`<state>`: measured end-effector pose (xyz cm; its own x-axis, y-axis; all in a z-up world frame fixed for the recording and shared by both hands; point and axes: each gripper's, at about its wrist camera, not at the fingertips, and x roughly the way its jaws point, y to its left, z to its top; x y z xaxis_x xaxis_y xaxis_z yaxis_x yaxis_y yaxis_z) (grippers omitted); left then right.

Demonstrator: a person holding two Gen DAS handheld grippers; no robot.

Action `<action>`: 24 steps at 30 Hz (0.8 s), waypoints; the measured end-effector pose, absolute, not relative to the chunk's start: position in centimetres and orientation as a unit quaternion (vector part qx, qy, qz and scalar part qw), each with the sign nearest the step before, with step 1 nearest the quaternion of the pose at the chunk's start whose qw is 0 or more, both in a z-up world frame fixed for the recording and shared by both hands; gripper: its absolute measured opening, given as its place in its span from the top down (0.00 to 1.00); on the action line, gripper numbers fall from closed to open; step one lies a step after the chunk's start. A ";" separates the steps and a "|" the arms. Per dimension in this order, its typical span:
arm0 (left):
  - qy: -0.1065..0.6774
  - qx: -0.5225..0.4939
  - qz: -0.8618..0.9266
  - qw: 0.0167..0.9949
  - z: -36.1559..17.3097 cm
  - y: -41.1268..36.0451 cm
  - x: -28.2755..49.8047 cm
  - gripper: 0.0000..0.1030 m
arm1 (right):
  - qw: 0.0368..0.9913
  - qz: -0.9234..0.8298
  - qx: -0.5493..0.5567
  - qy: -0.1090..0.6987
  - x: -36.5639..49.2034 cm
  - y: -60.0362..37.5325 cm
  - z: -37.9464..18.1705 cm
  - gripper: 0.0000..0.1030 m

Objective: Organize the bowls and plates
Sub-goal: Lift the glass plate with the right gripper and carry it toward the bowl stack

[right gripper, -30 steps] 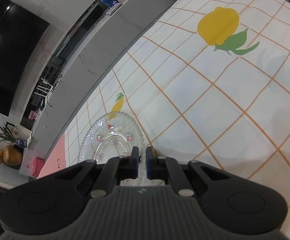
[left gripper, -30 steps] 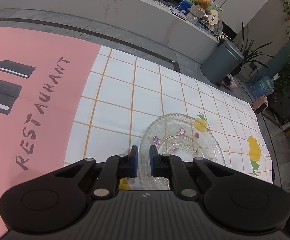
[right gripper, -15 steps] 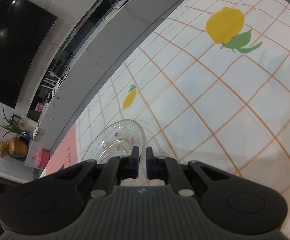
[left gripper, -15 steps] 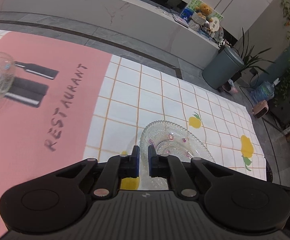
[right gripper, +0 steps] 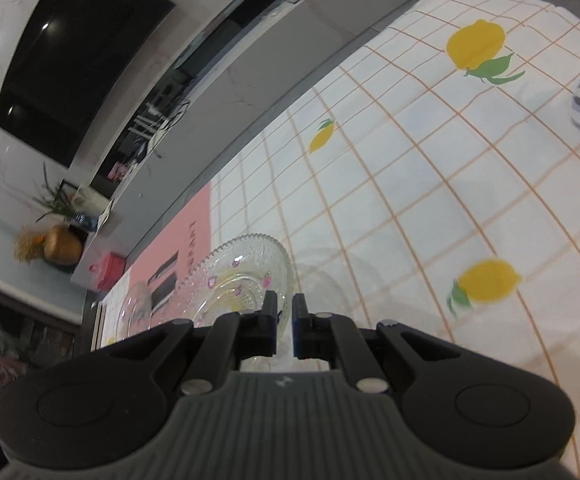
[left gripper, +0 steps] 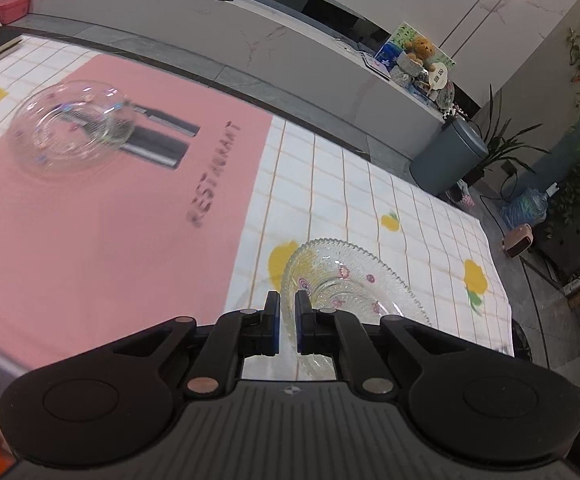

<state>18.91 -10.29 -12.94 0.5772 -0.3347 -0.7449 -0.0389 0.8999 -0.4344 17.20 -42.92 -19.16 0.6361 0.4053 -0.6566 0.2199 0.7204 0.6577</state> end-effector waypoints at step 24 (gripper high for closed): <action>0.478 -0.224 -0.096 0.844 -14.5 -5.6 6.3 0.93 | 0.821 0.094 0.335 0.454 4.5 -39.6 -19.7 0.95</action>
<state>6.28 -5.55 -14.49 0.5239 -0.3755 -0.7646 -0.0528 0.8815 -0.4692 4.55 -39.56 -19.72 0.5708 0.4584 -0.6812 0.1489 0.7581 0.6349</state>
